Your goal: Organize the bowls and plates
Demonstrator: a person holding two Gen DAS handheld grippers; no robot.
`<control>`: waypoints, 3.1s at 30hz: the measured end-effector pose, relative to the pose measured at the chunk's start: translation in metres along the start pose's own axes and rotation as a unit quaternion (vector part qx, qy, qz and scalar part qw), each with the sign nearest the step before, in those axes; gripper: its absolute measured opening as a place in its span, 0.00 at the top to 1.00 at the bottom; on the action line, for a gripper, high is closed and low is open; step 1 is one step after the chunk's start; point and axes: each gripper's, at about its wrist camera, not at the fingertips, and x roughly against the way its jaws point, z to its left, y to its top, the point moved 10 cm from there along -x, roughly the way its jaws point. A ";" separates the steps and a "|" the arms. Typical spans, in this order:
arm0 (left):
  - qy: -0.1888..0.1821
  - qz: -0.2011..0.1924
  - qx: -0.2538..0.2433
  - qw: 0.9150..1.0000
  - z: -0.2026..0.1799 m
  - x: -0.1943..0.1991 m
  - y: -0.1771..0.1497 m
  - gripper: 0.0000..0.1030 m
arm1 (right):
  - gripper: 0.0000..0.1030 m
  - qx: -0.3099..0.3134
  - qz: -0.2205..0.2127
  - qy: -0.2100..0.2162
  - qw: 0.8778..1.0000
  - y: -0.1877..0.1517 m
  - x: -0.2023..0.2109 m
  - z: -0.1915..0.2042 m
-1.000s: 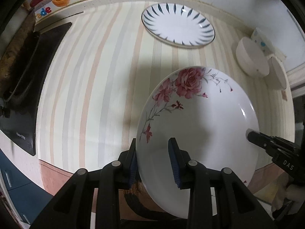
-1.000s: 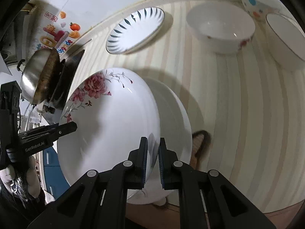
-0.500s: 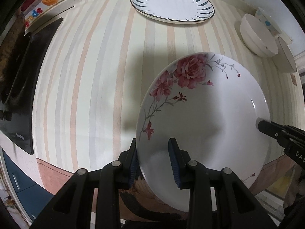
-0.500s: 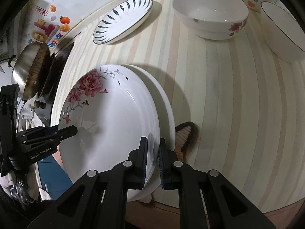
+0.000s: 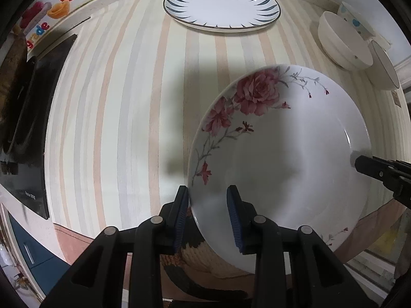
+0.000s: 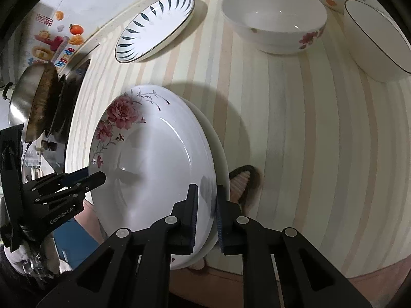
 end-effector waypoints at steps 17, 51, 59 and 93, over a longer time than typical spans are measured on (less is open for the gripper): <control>-0.040 -0.048 0.056 0.996 0.040 0.051 0.056 0.72 | 0.81 -0.038 -0.006 0.019 0.999 0.020 0.038 -0.003; -0.078 0.002 0.040 0.996 0.056 -0.048 0.243 0.76 | 0.85 -0.018 -0.018 -0.035 0.999 0.273 -0.063 0.027; -0.071 -0.014 0.027 0.997 0.031 -0.029 0.244 0.76 | 0.85 -0.010 -0.030 -0.031 0.999 0.266 -0.046 0.031; -0.078 -0.010 -0.012 0.997 -0.029 0.047 0.045 0.76 | 0.85 -0.006 0.010 0.004 1.000 0.023 0.026 0.030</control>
